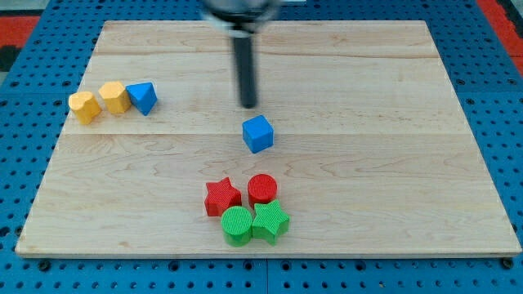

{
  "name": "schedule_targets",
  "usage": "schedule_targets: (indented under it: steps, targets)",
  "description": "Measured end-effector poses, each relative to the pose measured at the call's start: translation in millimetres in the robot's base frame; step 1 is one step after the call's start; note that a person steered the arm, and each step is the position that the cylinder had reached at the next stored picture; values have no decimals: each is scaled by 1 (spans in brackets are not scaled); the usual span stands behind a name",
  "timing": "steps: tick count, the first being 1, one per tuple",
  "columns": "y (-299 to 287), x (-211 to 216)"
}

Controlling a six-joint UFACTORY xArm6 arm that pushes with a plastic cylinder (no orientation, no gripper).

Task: Push the blue cube into the blue triangle and yellow hexagon

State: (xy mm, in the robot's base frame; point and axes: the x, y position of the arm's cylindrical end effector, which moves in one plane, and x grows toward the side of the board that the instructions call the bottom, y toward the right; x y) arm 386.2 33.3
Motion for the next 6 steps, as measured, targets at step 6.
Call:
schedule_targets:
  steps: [6]
  targets:
    - [-144,-13]
